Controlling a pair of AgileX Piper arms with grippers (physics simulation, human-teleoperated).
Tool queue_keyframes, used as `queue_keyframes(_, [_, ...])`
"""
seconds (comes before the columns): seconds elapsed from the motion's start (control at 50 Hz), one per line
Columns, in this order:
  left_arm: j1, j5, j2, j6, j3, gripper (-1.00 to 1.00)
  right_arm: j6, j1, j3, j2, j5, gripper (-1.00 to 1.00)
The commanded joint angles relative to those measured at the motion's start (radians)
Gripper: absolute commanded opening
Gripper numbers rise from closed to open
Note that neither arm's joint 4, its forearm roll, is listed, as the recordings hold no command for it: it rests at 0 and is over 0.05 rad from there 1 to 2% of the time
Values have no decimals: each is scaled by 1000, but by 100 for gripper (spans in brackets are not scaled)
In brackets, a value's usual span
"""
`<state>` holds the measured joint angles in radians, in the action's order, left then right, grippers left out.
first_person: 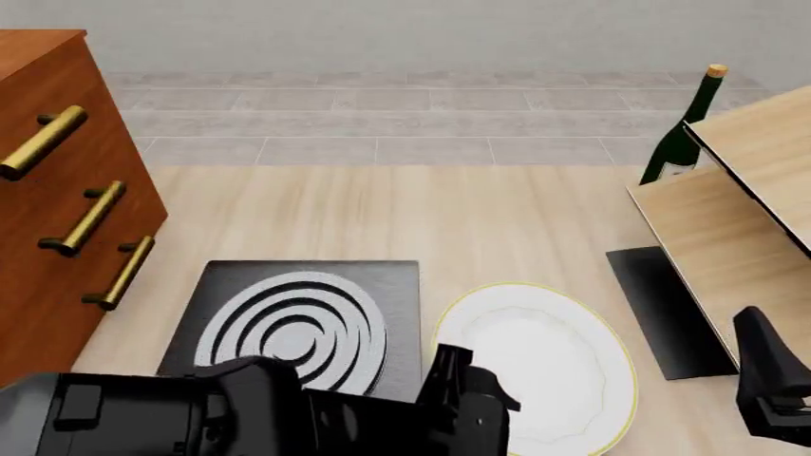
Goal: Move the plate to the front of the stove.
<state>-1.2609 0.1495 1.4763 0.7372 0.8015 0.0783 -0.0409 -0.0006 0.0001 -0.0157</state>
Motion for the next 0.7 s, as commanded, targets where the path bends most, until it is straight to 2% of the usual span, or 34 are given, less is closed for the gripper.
queue_keyframes(0.02, [12, -40, 44, 1, -11, 100, 6, 3, 0, 0, 1, 100])
queue_keyframes(0.7, [21, -117, 153, -10, 2, 100, 10, -9, 0, 0, 9, 100])
